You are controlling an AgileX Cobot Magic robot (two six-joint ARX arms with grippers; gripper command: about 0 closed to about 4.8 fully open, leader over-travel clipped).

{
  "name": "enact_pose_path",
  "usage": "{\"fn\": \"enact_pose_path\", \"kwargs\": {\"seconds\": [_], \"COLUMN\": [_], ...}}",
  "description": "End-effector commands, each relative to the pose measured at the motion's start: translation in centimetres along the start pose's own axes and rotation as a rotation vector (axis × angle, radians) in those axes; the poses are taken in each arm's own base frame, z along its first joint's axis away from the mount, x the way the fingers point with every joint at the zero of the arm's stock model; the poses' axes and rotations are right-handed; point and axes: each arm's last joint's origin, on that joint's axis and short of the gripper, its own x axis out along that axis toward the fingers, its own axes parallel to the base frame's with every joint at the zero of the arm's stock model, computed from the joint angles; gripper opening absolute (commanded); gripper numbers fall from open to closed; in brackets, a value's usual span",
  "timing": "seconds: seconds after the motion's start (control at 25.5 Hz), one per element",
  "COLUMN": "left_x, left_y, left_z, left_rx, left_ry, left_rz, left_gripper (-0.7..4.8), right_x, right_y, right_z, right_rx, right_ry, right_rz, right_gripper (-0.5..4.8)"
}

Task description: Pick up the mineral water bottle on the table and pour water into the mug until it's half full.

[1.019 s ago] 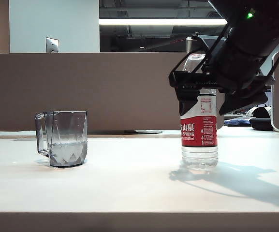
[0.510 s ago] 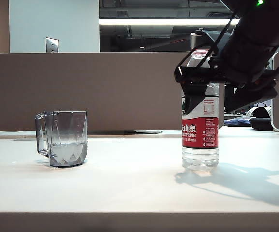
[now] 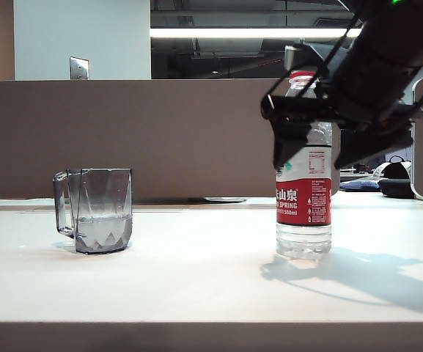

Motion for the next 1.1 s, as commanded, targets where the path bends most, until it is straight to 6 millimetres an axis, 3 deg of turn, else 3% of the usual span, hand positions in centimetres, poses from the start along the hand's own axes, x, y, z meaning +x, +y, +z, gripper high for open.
{"fn": "enact_pose_path", "kwargs": {"seconds": [0.04,0.24,0.71,0.82,0.9,1.1], "left_x": [-0.1,-0.1,-0.1,-0.1,-0.1,0.6], "left_y": [0.0,0.0,0.0,0.0,0.0,0.1], "left_z": [0.1,0.0,-0.1,0.0,0.0,0.3], "left_rx": [0.001,0.0,0.001,0.001,0.005,0.011], "left_ry": [-0.012,-0.004,0.004,0.002,0.0,-0.056], "left_rz": [-0.004,-0.005,-0.005,-0.005,0.0,0.008], "left_gripper": [-0.05,-0.05,-0.05,-0.05,-0.05,-0.05], "right_x": [-0.2,-0.7,-6.3,-8.2,-11.2,-16.4], "right_y": [0.1,-0.1,-1.4,-1.5,-1.7,-2.7], "right_z": [0.6,0.5,1.6,1.7,1.6,1.3], "right_rx": [0.008,0.001,0.017,0.022,0.021,0.048], "right_ry": [-0.04,-0.018,-0.09,-0.118,-0.166,-0.312], "right_rz": [0.009,-0.001,-0.019,0.003,0.049,0.138], "right_gripper": [4.79,4.79,4.79,4.79,4.79,4.79]}}
